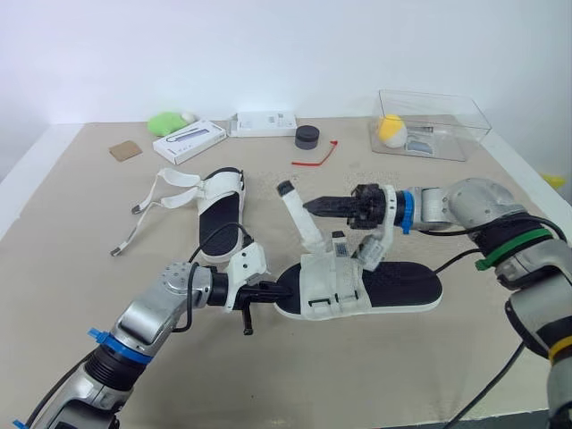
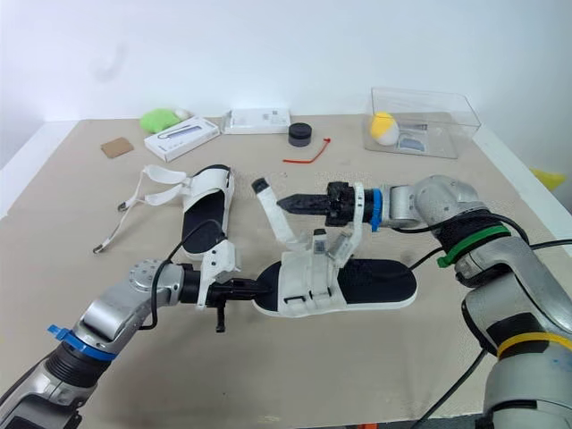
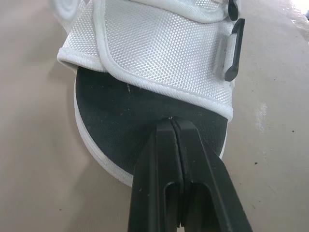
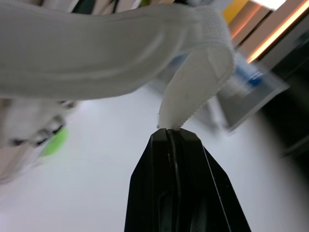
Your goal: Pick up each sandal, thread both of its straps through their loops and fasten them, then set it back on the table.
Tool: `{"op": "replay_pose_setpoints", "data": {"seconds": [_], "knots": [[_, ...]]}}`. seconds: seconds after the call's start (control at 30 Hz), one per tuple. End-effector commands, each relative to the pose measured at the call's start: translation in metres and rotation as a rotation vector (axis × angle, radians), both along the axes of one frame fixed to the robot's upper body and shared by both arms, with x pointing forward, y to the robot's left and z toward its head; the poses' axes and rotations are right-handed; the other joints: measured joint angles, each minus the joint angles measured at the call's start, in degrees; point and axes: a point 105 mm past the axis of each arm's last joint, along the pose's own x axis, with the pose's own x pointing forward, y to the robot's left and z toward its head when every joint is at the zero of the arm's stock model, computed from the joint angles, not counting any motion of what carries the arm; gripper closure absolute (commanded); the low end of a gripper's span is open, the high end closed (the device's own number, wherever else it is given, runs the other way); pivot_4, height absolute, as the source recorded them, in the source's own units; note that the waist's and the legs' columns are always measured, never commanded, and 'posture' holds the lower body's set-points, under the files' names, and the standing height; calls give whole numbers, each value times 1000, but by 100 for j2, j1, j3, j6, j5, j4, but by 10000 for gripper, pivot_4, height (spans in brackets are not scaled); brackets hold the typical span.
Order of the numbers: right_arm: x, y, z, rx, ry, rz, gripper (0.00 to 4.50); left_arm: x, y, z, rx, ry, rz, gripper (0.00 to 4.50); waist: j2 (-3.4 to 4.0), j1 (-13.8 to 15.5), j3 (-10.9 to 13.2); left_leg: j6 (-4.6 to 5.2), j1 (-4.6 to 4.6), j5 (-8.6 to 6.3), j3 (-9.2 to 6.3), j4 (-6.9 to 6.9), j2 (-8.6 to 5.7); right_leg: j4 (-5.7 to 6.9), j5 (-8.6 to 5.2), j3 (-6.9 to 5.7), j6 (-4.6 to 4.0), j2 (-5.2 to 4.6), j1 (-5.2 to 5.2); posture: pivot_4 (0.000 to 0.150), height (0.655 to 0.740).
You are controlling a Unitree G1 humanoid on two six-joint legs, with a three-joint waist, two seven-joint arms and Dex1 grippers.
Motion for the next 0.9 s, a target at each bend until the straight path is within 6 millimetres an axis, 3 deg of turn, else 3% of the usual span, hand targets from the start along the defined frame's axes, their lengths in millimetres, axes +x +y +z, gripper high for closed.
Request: {"op": "replay_pose_setpoints", "data": {"seconds": [0.03, 0.5, 0.53, 0.6, 0.8, 0.83, 0.9], "knots": [[-16, -3, 16, 52, -108, 134, 44758, 2, 5, -13, 48, 31, 23, 45000, 0, -5, 0, 1, 0, 0, 1, 0, 0, 0, 1, 1, 2, 0, 0, 1500, 7400], [-40, -7, 15, 51, -138, 278, 44758, 3, 5, -13, 50, 33, 15, 45000, -1, -15, -1, 19, 1, 7, 3, 0, -8, -2, 12, 10, 19, 1, 2, 1500, 7400], [-42, -7, 16, 55, -130, 285, 38660, 3, 5, -13, 50, 33, 15, 45000, -1, -14, -1, 19, 1, 7, 3, 0, -8, -2, 12, 10, 20, 0, 2, 1500, 7400], [-48, -6, 18, 64, -120, 307, 32213, 3, 5, -13, 50, 34, 15, 45000, -1, -14, -1, 19, 1, 7, 3, 0, -9, -2, 12, 11, 20, 0, 2, 1500, 7400], [-56, -5, 23, 77, -121, 337, 2723, 4, 5, -13, 49, 34, 17, 45000, -1, -15, -1, 23, 2, 9, 4, 0, -10, -2, 14, 13, 23, 0, 3, 1500, 7400], [-57, -5, 26, 89, -120, 339, 549, 4, 5, -13, 49, 35, 17, 45000, -2, -15, -1, 24, 2, 9, 4, 0, -10, -2, 15, 14, 24, 0, 3, 1500, 7400], [-58, -3, 31, 89, -112, 333, 549, 4, 5, -13, 47, 35, 18, 45000, -1, -15, -1, 24, 2, 10, 5, 0, -10, -2, 15, 15, 24, 0, 4, 1500, 7400]]}}
